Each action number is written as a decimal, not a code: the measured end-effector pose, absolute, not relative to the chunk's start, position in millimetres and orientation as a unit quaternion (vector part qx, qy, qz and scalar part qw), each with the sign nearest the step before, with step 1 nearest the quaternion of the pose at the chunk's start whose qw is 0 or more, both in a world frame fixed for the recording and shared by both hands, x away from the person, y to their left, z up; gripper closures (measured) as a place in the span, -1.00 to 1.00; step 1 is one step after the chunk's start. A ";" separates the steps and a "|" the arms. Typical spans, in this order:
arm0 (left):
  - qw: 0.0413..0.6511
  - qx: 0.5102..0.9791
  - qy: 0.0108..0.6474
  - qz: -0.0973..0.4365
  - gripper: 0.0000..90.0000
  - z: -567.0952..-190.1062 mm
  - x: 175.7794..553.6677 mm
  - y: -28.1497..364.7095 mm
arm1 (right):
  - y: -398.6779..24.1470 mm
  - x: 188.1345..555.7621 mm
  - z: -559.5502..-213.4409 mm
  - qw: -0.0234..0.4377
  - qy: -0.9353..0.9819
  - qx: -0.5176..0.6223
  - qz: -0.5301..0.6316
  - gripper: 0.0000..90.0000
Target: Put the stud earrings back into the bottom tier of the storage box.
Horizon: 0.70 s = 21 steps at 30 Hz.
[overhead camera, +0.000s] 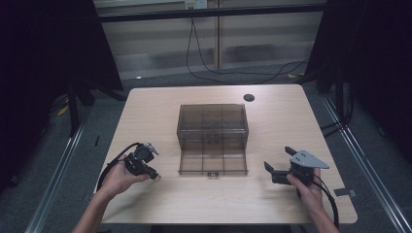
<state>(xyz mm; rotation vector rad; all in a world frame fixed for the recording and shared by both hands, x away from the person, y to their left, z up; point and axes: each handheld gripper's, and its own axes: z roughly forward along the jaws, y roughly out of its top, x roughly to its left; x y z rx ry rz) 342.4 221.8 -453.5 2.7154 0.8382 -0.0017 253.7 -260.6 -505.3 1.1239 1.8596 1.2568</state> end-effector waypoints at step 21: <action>0.134 0.948 0.287 -0.013 0.84 -465.0 345.7 217.9 | -259.9 254.1 -505.2 0.308 0.707 0.423 0.476 -0.91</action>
